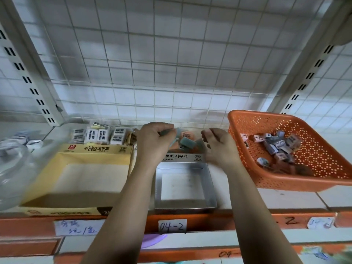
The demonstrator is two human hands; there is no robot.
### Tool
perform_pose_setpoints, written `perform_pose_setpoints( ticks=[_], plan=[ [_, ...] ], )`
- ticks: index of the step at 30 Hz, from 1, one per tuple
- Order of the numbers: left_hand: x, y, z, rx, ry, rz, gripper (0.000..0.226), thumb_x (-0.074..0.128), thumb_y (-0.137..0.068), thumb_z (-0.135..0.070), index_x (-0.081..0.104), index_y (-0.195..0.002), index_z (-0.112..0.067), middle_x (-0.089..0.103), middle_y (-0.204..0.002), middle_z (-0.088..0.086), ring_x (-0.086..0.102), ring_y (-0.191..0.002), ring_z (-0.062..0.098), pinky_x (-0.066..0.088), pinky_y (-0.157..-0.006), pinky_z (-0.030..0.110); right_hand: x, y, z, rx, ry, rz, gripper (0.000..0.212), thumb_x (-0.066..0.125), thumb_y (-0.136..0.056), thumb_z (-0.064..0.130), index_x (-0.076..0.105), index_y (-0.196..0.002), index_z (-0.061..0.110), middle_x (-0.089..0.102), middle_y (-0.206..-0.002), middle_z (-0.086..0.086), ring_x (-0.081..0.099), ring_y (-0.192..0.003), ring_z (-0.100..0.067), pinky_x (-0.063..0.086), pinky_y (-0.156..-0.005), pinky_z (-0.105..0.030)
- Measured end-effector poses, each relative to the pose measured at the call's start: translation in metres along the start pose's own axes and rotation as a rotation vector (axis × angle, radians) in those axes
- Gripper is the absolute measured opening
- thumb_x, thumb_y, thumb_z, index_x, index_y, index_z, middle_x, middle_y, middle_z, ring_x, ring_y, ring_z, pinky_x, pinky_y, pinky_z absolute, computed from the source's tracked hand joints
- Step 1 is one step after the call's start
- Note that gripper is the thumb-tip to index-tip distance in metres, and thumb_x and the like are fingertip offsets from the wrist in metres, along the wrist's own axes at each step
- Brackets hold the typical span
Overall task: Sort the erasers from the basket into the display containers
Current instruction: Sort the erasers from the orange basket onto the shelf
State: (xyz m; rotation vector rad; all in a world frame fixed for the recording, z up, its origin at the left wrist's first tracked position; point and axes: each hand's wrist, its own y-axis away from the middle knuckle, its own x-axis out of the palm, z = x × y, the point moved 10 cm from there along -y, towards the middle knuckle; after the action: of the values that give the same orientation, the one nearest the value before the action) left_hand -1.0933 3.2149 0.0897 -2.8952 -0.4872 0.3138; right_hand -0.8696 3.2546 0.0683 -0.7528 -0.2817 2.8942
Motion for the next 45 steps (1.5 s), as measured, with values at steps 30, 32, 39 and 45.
perform_pose_setpoints(
  ticks=[30, 32, 39, 45],
  plan=[
    [0.154, -0.028, -0.081, 0.447, -0.466, 0.380, 0.010, 0.069, -0.087, -0.019, 0.076, -0.090, -0.013, 0.069, -0.088, -0.005, 0.066, -0.082, 0.013, 0.052, -0.083, 0.032, -0.177, -0.013, 0.003, -0.175, 0.502, -0.060, 0.013, 0.064, -0.088, 0.010, 0.074, -0.097, 0.013, 0.070, -0.090, 0.002, 0.064, -0.084, -0.011, 0.046, -0.073, -0.012],
    [0.173, -0.020, -0.096, 0.489, -0.449, 0.391, 0.011, 0.069, -0.087, -0.022, 0.075, -0.091, -0.013, 0.069, -0.089, -0.005, 0.065, -0.081, 0.012, 0.051, -0.081, 0.029, -0.188, -0.020, -0.007, -0.151, 0.556, -0.030, 0.014, 0.065, -0.087, 0.010, 0.075, -0.097, 0.011, 0.071, -0.093, -0.001, 0.066, -0.090, -0.015, 0.049, -0.082, -0.020],
    [0.238, 0.000, -0.119, 0.584, -0.415, 0.452, 0.007, 0.071, -0.085, -0.021, 0.075, -0.089, -0.017, 0.067, -0.087, -0.006, 0.063, -0.083, 0.013, 0.051, -0.083, 0.033, -0.199, -0.039, -0.053, -0.111, 0.768, 0.176, 0.018, 0.071, -0.083, 0.011, 0.075, -0.101, 0.012, 0.073, -0.102, -0.003, 0.063, -0.091, -0.013, 0.040, -0.076, -0.017],
    [0.274, 0.004, -0.111, 0.544, -0.378, 0.479, 0.008, 0.070, -0.087, -0.019, 0.075, -0.092, -0.017, 0.071, -0.092, -0.006, 0.064, -0.085, 0.008, 0.052, -0.083, 0.031, -0.180, -0.052, -0.078, -0.136, 0.927, 0.320, 0.032, 0.064, -0.084, 0.005, 0.070, -0.114, 0.012, 0.070, -0.115, -0.005, 0.064, -0.105, -0.021, 0.051, -0.086, -0.029]
  ],
)
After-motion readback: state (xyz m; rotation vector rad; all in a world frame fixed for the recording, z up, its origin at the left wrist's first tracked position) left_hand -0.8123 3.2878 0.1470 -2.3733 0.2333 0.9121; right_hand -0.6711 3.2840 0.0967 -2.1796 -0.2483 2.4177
